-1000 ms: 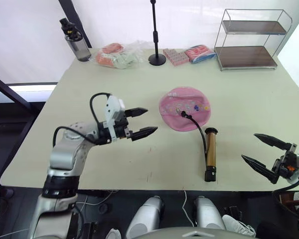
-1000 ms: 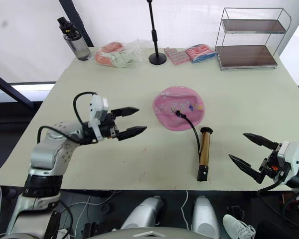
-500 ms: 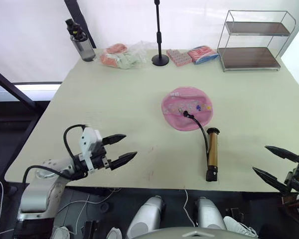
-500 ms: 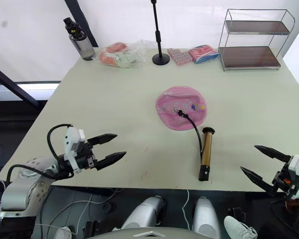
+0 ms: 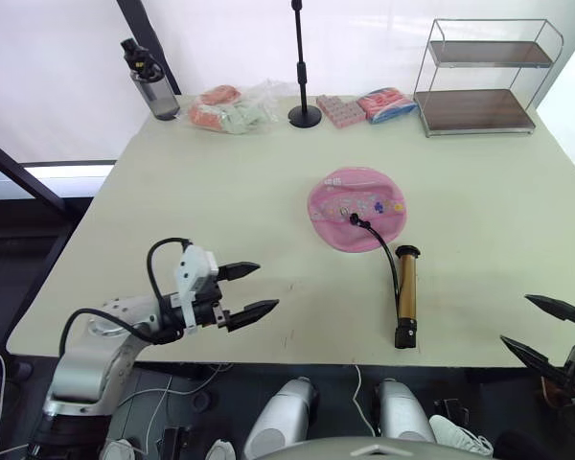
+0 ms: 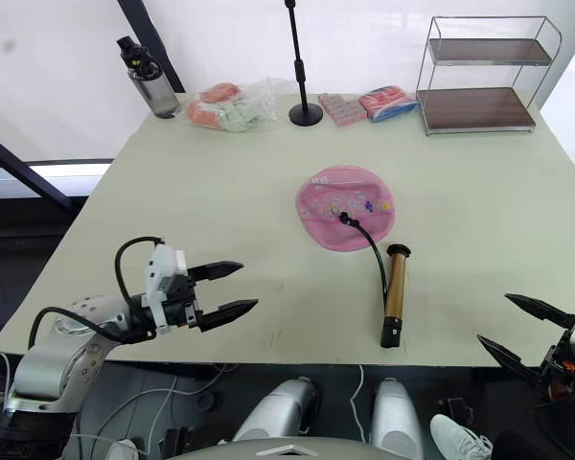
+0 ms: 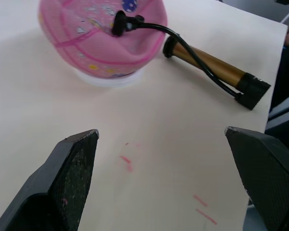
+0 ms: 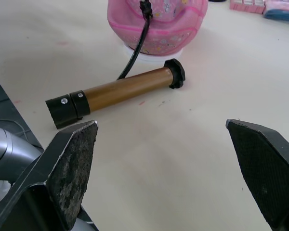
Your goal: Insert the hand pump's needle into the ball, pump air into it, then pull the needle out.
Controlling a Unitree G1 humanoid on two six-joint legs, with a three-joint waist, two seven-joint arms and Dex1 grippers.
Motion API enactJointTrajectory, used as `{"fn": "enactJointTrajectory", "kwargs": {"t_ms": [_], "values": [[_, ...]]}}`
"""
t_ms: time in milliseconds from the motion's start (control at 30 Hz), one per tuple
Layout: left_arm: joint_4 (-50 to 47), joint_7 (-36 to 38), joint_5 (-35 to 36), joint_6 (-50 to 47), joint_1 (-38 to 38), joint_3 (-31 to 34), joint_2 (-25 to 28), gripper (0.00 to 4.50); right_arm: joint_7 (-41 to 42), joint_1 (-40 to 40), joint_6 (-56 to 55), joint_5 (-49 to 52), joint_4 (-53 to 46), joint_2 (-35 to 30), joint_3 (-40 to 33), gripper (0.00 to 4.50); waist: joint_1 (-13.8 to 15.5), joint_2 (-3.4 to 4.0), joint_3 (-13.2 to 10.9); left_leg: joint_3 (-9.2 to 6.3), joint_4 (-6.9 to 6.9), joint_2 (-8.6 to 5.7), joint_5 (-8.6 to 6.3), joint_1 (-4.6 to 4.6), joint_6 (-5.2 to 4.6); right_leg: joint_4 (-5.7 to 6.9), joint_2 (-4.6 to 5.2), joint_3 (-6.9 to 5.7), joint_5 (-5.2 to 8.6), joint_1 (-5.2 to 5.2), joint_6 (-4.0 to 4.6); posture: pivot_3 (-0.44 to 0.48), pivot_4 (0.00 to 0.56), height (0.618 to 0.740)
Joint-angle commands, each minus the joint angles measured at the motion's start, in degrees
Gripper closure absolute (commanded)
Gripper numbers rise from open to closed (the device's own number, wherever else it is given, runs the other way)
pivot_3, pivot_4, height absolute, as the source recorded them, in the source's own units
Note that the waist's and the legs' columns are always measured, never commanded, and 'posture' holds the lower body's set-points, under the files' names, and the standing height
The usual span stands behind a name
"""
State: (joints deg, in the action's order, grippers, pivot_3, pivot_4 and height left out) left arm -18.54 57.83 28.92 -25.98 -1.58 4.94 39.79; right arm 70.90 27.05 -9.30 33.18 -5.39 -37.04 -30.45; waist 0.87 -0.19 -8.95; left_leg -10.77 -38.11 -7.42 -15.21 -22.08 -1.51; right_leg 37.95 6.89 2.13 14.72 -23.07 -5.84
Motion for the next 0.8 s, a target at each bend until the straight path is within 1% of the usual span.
{"fn": "enactJointTrajectory", "kwargs": {"t_ms": [33, 133, 300, 467, 533, 667, 800], "values": [[-3.65, -3.95, -0.79, -4.85, 5.79, -6.24, -2.65, 0.04, -0.21, 0.65, 0.25, 1.81, -3.78, 0.11, -0.91, 0.00, 0.32, 0.01, -0.03, 0.00, 0.00, 0.00, 0.00, 0.00, 0.00, -0.01, 0.01, -0.02, 0.00, 0.00, -0.01, 0.000, 0.150, 0.736], [-4.14, -7.01, -1.29, -8.54, 10.81, -10.63, -5.71, 0.04, -0.51, 0.98, 0.77, 2.07, -5.34, 0.12, -0.57, 0.00, 0.21, 0.00, -0.04, 0.04, -0.03, 0.00, 0.00, 0.02, 0.00, -0.01, -0.02, 0.03, -0.03, 0.01, -0.05, 0.000, 0.150, 0.736], [-5.05, -9.46, -2.40, -13.14, 17.01, -18.86, -9.81, 0.04, -0.71, 1.02, 1.76, 2.46, -7.42, -0.18, -0.29, 0.00, -0.08, 0.00, -0.04, 0.16, 0.03, 0.04, 0.00, 0.04, 0.00, -0.03, -0.08, 0.19, -0.03, -0.02, -0.05, 0.000, 0.150, 0.736], [-0.11, -12.44, -4.90, -16.88, 24.06, -24.78, -15.53, 0.04, -0.93, 0.41, 2.60, 2.49, -8.51, -0.47, -0.01, 0.00, 0.10, -0.04, -0.06, 0.21, 0.03, 0.04, 0.00, 0.03, -0.01, -0.04, -0.09, 0.21, -0.03, -0.01, -0.07, 0.000, 0.150, 0.736], [1.06, -14.24, -4.91, -19.54, 25.82, -26.27, -18.31, 0.04, -0.93, 0.27, 2.81, 2.43, -8.78, -0.47, 0.02, 0.00, 0.07, -0.04, -0.06, 0.21, 0.01, 0.04, 0.00, 0.03, -0.01, -0.04, -0.10, 0.21, -0.04, -0.01, -0.09, 0.000, 0.150, 0.736], [1.95, -15.87, -6.30, -22.36, 27.37, -29.97, -21.11, 0.04, -0.95, 0.14, 2.97, 2.31, -9.01, -0.40, 0.10, 0.00, -0.07, -0.05, -0.07, 0.24, 0.01, 0.04, 0.00, 0.03, -0.01, -0.06, -0.12, 0.26, -0.03, -0.02, -0.10, 0.000, 0.150, 0.736], [5.85, -20.38, -8.60, -25.55, 30.16, -33.52, -26.94, 0.04, -0.85, 0.10, 2.83, 2.02, -9.17, -0.21, 0.73, 0.00, 0.47, -0.08, -0.09, 0.25, 0.00, 0.04, 0.01, 0.02, 0.00, -0.06, -0.11, 0.25, -0.04, -0.02, -0.10, 0.000, 0.150, 0.736]]}}
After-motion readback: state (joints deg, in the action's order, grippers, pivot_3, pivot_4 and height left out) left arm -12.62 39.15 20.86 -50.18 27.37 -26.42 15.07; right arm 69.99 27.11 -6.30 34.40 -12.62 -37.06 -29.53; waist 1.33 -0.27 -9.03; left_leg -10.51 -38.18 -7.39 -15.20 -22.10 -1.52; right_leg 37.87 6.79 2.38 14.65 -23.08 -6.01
